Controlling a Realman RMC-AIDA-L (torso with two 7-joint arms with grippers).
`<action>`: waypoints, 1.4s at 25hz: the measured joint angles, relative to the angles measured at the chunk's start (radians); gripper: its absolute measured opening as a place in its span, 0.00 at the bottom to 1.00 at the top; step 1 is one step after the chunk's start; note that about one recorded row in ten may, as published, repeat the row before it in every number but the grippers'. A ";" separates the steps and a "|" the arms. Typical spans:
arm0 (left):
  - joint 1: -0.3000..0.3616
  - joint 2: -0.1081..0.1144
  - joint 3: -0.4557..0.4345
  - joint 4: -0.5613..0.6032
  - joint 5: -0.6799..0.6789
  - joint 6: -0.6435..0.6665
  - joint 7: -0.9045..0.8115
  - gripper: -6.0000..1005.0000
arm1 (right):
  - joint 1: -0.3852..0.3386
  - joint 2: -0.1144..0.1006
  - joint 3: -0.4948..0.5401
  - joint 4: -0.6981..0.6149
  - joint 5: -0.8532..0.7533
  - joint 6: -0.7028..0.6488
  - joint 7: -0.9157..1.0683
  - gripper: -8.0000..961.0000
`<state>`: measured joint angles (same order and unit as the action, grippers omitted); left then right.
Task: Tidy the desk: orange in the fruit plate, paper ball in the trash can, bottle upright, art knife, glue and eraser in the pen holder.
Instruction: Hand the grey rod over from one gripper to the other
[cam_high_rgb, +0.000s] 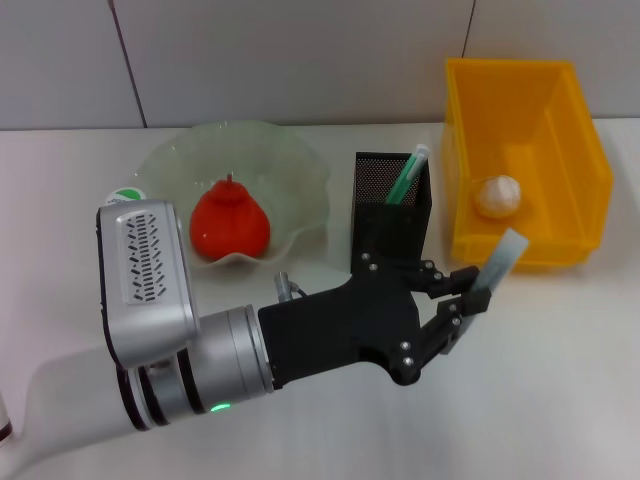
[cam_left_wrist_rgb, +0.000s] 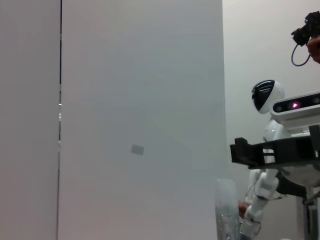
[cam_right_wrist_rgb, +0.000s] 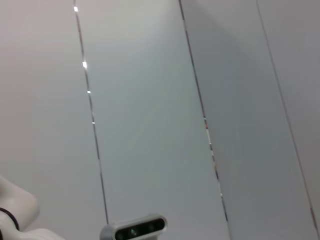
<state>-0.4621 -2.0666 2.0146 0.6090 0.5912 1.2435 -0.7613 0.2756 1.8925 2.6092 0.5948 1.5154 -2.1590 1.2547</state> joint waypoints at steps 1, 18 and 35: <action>0.000 0.000 0.001 0.000 0.008 0.002 -0.002 0.16 | 0.004 0.002 0.000 0.001 0.000 -0.002 0.000 0.79; -0.001 -0.001 -0.004 0.000 0.076 0.015 -0.028 0.18 | 0.074 0.095 -0.021 0.018 -0.120 0.079 -0.060 0.79; -0.003 0.001 -0.004 0.003 0.076 0.019 -0.041 0.19 | 0.107 0.118 -0.031 0.035 -0.174 0.114 -0.056 0.63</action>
<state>-0.4647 -2.0659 2.0110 0.6117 0.6673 1.2627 -0.8024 0.3826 2.0106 2.5785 0.6299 1.3414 -2.0451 1.1989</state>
